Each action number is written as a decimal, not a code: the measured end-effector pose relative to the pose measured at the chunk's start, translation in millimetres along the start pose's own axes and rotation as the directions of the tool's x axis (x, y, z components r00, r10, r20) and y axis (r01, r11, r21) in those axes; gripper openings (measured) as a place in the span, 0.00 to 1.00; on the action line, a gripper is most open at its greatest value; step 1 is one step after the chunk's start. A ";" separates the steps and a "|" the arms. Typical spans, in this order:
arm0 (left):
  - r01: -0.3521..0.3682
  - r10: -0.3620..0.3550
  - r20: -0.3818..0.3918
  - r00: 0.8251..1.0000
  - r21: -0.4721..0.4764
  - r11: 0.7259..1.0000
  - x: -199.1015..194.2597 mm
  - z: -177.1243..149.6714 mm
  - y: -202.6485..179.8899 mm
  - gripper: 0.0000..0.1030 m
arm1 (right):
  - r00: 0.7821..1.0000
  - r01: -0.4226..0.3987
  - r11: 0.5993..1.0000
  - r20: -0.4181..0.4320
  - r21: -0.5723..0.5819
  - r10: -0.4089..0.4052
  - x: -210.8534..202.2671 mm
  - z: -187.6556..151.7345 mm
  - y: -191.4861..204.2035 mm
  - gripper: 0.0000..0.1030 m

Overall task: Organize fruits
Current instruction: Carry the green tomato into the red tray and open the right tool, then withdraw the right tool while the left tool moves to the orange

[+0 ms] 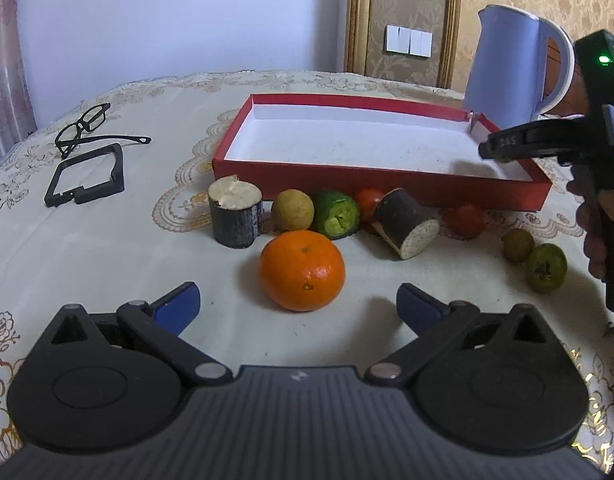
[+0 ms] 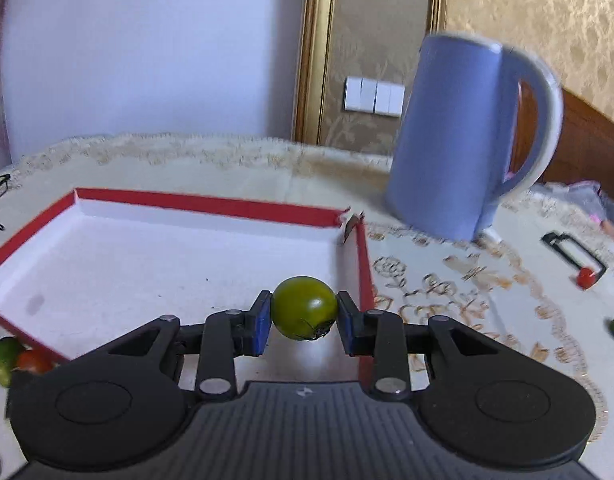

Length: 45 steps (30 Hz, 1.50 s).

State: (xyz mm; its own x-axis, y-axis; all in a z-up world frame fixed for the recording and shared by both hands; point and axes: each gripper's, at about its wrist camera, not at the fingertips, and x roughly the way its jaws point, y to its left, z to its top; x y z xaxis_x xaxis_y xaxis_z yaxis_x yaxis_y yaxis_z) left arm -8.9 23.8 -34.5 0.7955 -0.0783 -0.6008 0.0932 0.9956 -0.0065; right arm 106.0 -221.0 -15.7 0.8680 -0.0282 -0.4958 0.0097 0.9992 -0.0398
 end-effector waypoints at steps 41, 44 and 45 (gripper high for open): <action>-0.013 0.013 0.002 1.000 -0.005 1.000 8.4 7.1 5.4 1.00 | 0.936 0.346 0.902 -0.158 0.260 -0.313 -58.1 -78.4 -101.8 1.00; -0.022 0.022 0.011 1.000 0.007 1.000 9.6 4.5 3.7 1.00 | 0.945 0.323 0.899 -0.160 0.296 -0.287 -59.0 -80.3 -108.0 1.00; -0.022 0.022 0.014 1.000 0.006 1.000 9.1 3.7 3.8 0.97 | 0.944 0.325 0.899 -0.161 0.293 -0.289 -59.1 -80.3 -107.3 1.00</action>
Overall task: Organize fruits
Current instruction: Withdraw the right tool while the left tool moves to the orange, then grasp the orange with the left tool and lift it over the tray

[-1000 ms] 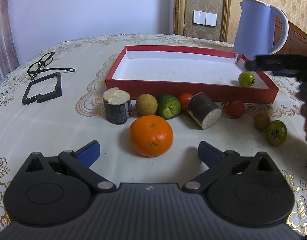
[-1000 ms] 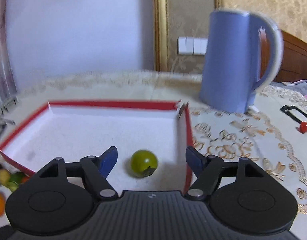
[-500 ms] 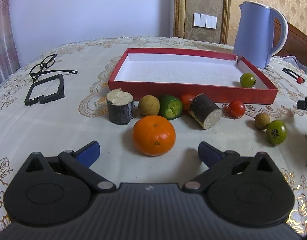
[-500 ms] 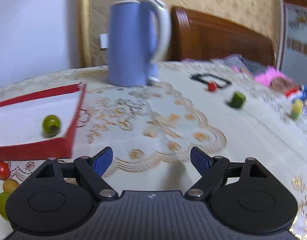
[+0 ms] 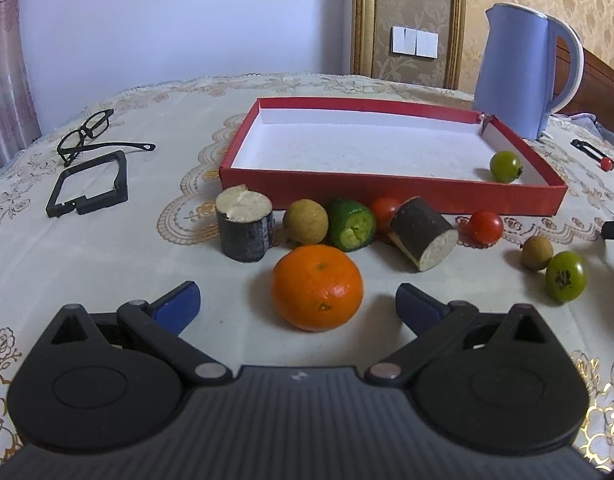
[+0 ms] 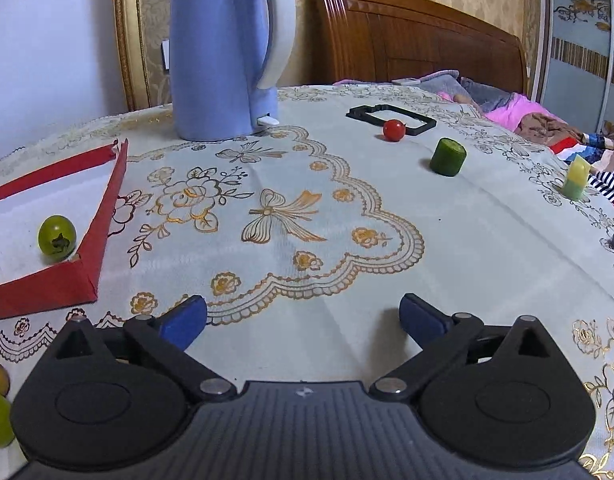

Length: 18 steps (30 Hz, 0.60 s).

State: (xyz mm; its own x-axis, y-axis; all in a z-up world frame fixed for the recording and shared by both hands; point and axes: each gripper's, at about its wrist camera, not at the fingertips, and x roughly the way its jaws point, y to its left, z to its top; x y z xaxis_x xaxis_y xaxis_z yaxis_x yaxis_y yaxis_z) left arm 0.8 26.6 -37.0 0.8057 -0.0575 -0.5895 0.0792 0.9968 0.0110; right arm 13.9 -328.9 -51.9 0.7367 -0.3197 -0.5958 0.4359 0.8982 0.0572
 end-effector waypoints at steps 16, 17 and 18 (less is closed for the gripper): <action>0.035 -0.036 0.065 0.997 0.024 0.999 -10.0 -5.0 -5.0 0.39 | 1.000 0.000 1.000 0.000 0.000 0.000 0.2 0.1 0.5 1.00; 0.038 -0.040 0.063 0.997 0.022 0.999 -10.3 -4.5 -4.6 0.39 | 1.000 0.000 1.000 0.000 0.000 0.000 0.2 0.1 0.5 1.00; 0.046 -0.047 0.059 0.997 0.022 0.999 -10.8 -3.4 -4.0 0.39 | 1.000 0.000 1.000 0.000 0.000 0.000 0.2 0.1 0.6 1.00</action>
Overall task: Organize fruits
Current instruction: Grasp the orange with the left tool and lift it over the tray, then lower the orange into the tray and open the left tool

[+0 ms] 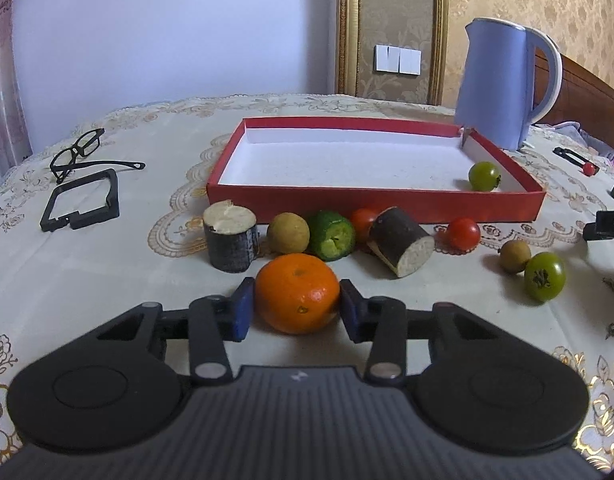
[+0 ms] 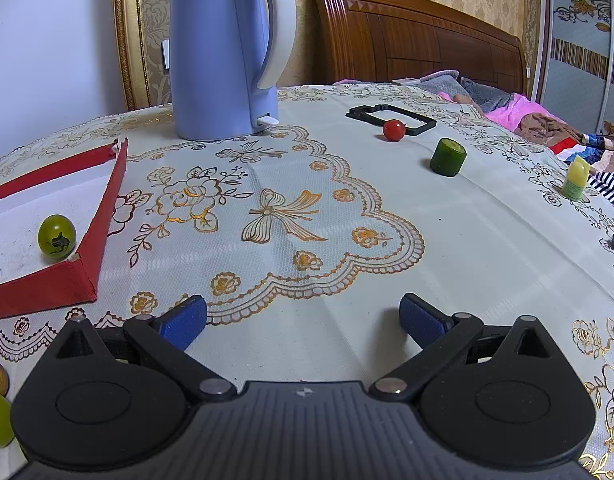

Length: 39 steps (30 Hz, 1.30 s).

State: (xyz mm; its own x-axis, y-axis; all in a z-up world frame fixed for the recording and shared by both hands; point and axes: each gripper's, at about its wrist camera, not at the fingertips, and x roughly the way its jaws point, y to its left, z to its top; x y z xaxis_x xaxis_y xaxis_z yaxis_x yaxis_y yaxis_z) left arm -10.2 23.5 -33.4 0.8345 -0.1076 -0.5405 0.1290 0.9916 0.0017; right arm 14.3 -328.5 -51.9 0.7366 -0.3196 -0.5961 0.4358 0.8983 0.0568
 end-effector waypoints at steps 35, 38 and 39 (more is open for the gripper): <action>-0.125 0.119 -0.069 0.990 -0.088 0.988 129.7 101.3 -3.9 0.39 | 1.000 -0.001 1.000 0.001 0.000 0.001 -0.2 0.1 -0.5 1.00; -0.123 0.116 -0.072 0.991 -0.095 0.988 132.9 99.5 -2.1 0.41 | 1.000 -0.001 1.000 0.001 0.000 0.001 -0.1 0.1 -0.5 1.00; -0.121 0.115 -0.067 0.991 -0.092 0.988 132.7 98.5 -2.7 0.43 | 1.000 -0.001 1.000 0.001 0.000 0.001 -0.3 0.1 -0.5 1.00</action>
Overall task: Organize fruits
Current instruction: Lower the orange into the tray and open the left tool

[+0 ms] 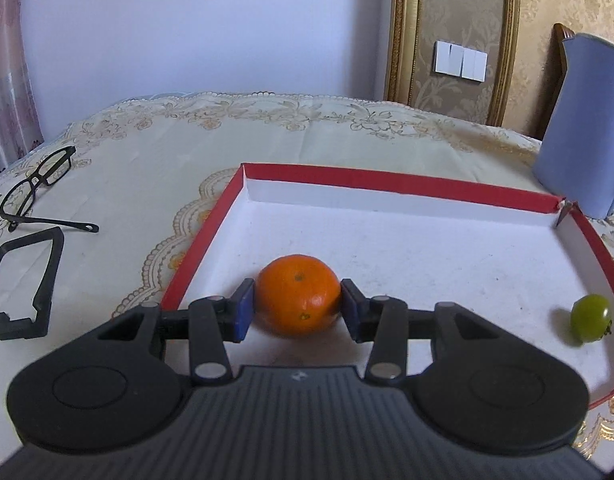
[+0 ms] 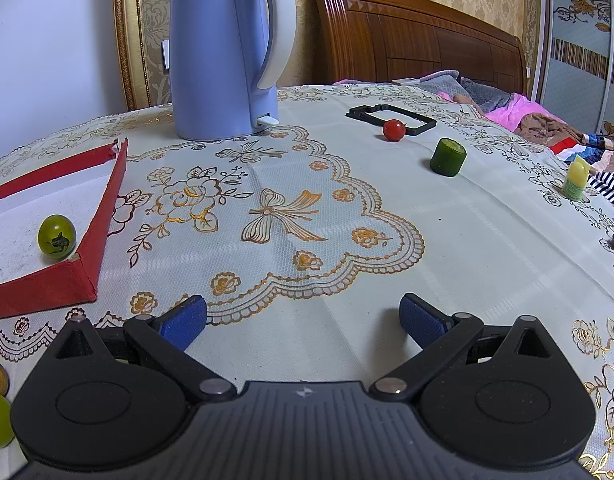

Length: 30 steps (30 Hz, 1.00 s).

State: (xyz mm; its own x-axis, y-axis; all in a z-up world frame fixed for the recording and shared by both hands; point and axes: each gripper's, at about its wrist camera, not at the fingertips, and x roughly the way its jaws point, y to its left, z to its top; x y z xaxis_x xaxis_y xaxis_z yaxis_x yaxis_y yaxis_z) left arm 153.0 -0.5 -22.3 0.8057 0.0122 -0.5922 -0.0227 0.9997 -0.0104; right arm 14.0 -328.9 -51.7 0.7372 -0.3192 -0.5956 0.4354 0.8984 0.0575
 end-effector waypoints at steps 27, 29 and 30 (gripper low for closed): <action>0.107 -0.112 0.151 0.982 0.036 0.994 -102.1 -71.6 77.8 1.00 | 1.000 -0.001 1.000 0.000 0.000 0.001 -0.1 0.0 0.6 1.00; 0.158 -0.160 0.102 0.982 0.021 0.987 -98.5 -69.9 85.3 1.00 | 1.000 -0.001 1.000 0.001 0.000 0.001 0.1 0.2 0.1 1.00; 0.177 -0.177 0.082 0.981 0.010 0.984 -95.1 -68.4 87.5 1.00 | 1.000 -0.001 1.000 0.000 0.000 0.001 0.1 0.2 0.1 1.00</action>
State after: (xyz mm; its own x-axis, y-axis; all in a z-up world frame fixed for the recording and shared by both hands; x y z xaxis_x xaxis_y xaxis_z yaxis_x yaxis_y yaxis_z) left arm 33.9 84.2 -22.0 0.8425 -0.1634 -0.5133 0.1259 0.9862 -0.1073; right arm 14.3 -328.8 -51.6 0.7377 -0.3187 -0.5951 0.4352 0.8985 0.0583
